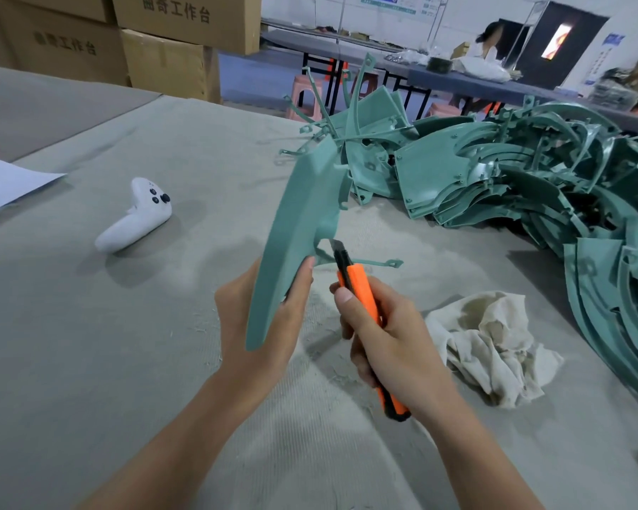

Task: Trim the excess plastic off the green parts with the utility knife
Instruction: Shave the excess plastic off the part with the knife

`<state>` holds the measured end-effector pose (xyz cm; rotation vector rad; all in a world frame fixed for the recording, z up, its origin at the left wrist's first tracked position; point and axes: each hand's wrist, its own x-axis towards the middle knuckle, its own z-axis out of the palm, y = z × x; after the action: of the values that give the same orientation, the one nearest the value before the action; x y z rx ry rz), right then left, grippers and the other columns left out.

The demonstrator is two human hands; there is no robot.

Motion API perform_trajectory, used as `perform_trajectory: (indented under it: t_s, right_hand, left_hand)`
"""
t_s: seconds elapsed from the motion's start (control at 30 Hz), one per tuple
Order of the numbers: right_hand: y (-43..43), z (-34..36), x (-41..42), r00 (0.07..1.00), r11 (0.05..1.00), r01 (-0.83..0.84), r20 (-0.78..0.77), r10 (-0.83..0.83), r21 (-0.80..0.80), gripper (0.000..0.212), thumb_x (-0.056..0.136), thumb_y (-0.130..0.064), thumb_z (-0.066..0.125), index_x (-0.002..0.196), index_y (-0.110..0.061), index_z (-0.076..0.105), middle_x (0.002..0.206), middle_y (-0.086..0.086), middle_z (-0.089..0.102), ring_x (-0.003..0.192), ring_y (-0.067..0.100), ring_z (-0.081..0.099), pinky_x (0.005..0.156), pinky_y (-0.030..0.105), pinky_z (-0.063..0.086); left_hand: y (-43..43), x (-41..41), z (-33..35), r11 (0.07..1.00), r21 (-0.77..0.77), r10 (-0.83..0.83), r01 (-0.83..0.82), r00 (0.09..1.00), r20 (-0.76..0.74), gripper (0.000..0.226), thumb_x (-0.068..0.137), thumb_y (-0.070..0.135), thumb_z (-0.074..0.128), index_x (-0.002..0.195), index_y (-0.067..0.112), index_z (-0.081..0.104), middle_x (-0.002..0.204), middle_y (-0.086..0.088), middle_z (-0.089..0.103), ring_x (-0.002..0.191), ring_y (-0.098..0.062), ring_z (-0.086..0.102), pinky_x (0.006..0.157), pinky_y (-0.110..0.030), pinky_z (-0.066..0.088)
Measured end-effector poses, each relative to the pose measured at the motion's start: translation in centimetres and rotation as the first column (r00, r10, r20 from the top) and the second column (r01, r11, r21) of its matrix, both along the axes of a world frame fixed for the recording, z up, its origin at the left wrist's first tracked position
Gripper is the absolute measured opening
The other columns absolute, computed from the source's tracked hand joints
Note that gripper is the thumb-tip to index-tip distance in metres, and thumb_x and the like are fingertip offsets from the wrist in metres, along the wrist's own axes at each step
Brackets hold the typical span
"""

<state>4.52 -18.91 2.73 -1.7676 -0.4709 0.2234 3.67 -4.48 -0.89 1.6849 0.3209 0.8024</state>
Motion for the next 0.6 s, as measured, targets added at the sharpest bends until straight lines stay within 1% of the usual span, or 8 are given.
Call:
perform_trajectory:
  t_s: [0.1,0.17,0.23,0.33,0.4,0.47,0.5,0.6]
  right_hand:
    - [-0.1,0.0,-0.1,0.983,0.987,0.070,0.180,-0.043,-0.148,0.025,0.099,-0.043,0.049,0.082,-0.027,0.058,0.067,0.014,0.054,0.050,0.019,0.044,0.046,0.041,0.039]
    - [-0.1,0.3,-0.3,0.984,0.989,0.064,0.172,-0.041,-0.132,0.027,0.100,-0.041,0.048,0.078,-0.028,0.057,0.056,0.002,0.051,0.045,0.014,0.044,0.043,0.035,0.037]
    - [0.0,0.6,-0.5,0.997,0.996,0.033,0.067,-0.028,-0.086,0.031,0.102,-0.037,0.046,0.078,-0.020,0.058,0.049,-0.005,0.050,0.040,0.011,0.044,0.040,0.027,0.036]
    - [0.3,1.0,-1.0,0.992,0.999,-0.045,-0.121,0.044,-0.009,0.041,0.103,-0.039,0.041,0.082,-0.008,0.058,0.049,0.005,0.050,0.039,0.019,0.043,0.038,0.028,0.037]
    - [0.6,1.2,-1.3,0.973,0.991,-0.088,-0.207,0.106,0.097,0.040,0.105,-0.038,0.038,0.083,-0.013,0.061,0.049,0.001,0.051,0.035,0.016,0.042,0.037,0.025,0.037]
    - [0.8,1.5,-1.4,0.947,0.974,-0.100,-0.281,0.156,0.205,0.039,0.105,-0.038,0.037,0.083,-0.016,0.061,0.048,-0.004,0.051,0.032,0.013,0.039,0.035,0.022,0.036]
    - [1.0,1.5,-1.5,0.935,0.965,-0.094,-0.312,0.170,0.246,0.039,0.105,-0.038,0.038,0.082,-0.015,0.061,0.048,-0.004,0.050,0.032,0.012,0.038,0.035,0.021,0.035]
    - [1.2,1.3,-1.5,0.901,0.945,-0.046,-0.396,0.179,0.323,0.039,0.104,-0.037,0.042,0.078,-0.019,0.065,0.056,-0.001,0.051,0.034,0.010,0.035,0.033,0.018,0.031]
  left_hand:
    - [0.0,-0.2,0.4,0.992,0.085,0.088,-0.094,0.993,0.078,0.030,0.088,0.037,0.066,0.072,0.011,0.067,0.067,-0.008,0.067,0.064,-0.017,0.064,0.063,0.003,0.038]
    - [0.0,-0.3,0.5,0.992,0.084,0.080,-0.091,0.989,0.123,0.025,0.088,0.033,0.068,0.071,0.015,0.066,0.069,-0.008,0.065,0.062,-0.021,0.063,0.058,-0.002,0.040]
    - [0.1,-0.2,0.4,0.992,0.085,0.083,-0.094,0.988,0.131,0.022,0.087,0.034,0.069,0.073,0.019,0.066,0.072,-0.005,0.065,0.064,-0.021,0.063,0.056,-0.005,0.042]
    - [0.0,-0.3,0.4,0.995,0.067,0.059,-0.068,0.989,0.135,0.020,0.088,0.036,0.068,0.073,0.022,0.067,0.071,-0.005,0.067,0.064,-0.019,0.065,0.056,-0.009,0.044]
    - [-0.3,-0.5,0.8,0.994,0.089,0.053,-0.068,0.986,0.160,0.020,0.089,0.033,0.067,0.073,0.021,0.066,0.071,0.005,0.067,0.064,-0.007,0.065,0.056,-0.005,0.042]
    - [-0.5,-0.7,1.4,0.985,0.144,0.062,-0.093,0.977,0.204,0.019,0.089,0.023,0.069,0.071,0.027,0.063,0.071,0.023,0.065,0.067,0.014,0.061,0.059,0.003,0.038]
    - [-0.7,-0.8,1.5,0.984,0.153,0.056,-0.091,0.974,0.219,0.021,0.088,0.020,0.069,0.071,0.029,0.062,0.070,0.030,0.063,0.069,0.019,0.060,0.060,0.004,0.037]
    - [-0.7,-0.8,1.1,0.990,0.126,0.034,-0.062,0.976,0.216,0.020,0.088,0.020,0.070,0.068,0.017,0.068,0.069,0.023,0.066,0.065,0.016,0.061,0.058,0.004,0.038]
